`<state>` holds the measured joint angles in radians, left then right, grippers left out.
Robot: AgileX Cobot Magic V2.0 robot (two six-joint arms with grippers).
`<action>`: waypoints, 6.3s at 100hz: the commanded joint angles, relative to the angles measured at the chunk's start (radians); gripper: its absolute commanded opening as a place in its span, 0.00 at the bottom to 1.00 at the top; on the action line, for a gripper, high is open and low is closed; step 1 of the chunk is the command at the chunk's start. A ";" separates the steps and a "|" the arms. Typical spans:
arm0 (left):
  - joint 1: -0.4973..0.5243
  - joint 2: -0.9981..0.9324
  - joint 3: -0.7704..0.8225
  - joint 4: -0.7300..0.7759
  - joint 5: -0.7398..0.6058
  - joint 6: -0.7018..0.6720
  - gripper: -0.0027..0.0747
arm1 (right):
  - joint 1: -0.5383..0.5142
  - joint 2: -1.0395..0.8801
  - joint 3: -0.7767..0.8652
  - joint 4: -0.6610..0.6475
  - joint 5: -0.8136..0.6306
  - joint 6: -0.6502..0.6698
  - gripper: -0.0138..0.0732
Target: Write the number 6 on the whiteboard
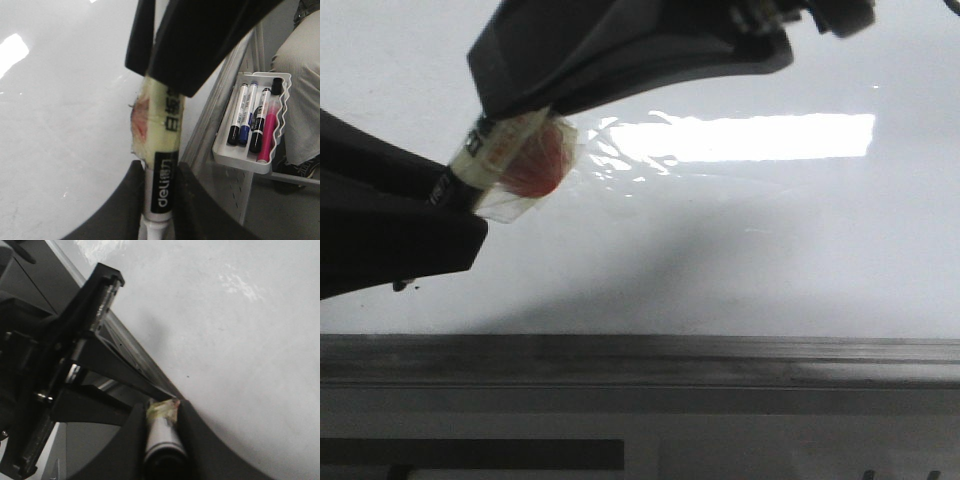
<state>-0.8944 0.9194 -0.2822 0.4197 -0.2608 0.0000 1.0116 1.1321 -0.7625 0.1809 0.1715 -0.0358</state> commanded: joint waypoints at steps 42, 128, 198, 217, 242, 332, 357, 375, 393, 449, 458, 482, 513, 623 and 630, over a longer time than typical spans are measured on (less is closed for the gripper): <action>-0.009 -0.065 -0.031 -0.131 -0.036 -0.035 0.52 | -0.014 -0.040 -0.037 0.015 -0.024 -0.009 0.09; 0.166 -0.251 -0.031 -0.307 0.070 -0.035 0.49 | -0.315 -0.012 -0.196 0.022 0.057 -0.009 0.09; 0.166 -0.251 -0.031 -0.307 0.068 -0.035 0.49 | -0.307 -0.007 -0.155 0.020 0.142 -0.001 0.10; 0.166 -0.251 -0.031 -0.307 0.068 -0.035 0.49 | -0.246 0.094 -0.188 0.020 0.145 -0.001 0.10; 0.152 -0.251 -0.031 -0.210 0.041 -0.035 0.49 | -0.159 -0.007 -0.188 0.022 0.151 -0.001 0.10; -0.048 -0.024 -0.031 -0.171 -0.142 -0.035 0.09 | -0.030 -0.019 -0.188 0.064 0.188 -0.001 0.10; -0.048 -0.024 -0.031 -0.171 -0.133 -0.035 0.01 | -0.030 -0.019 -0.188 0.064 0.198 -0.001 0.11; -0.048 -0.024 -0.031 -0.211 -0.127 -0.035 0.01 | -0.034 -0.019 -0.188 0.064 0.179 -0.001 0.50; -0.018 -0.024 -0.039 -0.619 -0.018 -0.035 0.01 | -0.036 -0.019 -0.188 0.057 0.109 -0.001 0.63; 0.165 0.044 -0.079 -1.014 0.149 -0.035 0.01 | -0.036 -0.019 -0.188 0.057 0.107 -0.001 0.60; 0.165 0.072 -0.081 -1.014 0.143 -0.035 0.01 | -0.036 -0.019 -0.188 0.057 0.109 -0.001 0.60; 0.165 0.078 -0.100 -1.009 0.131 -0.035 0.06 | -0.036 -0.019 -0.188 0.057 0.117 -0.001 0.60; 0.165 0.016 -0.100 -1.007 0.123 -0.035 0.38 | -0.036 -0.019 -0.188 0.057 0.134 -0.001 0.60; 0.165 -0.642 -0.071 -0.690 0.292 -0.029 0.01 | -0.036 -0.534 0.290 -0.037 -0.234 -0.001 0.09; 0.165 -0.700 -0.042 -0.667 0.292 -0.029 0.01 | -0.036 -0.601 0.368 -0.044 -0.304 -0.001 0.09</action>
<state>-0.7328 0.2648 -0.3230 -0.2890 0.0883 -0.0285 0.9798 0.6035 -0.4524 0.1540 0.0493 -0.0282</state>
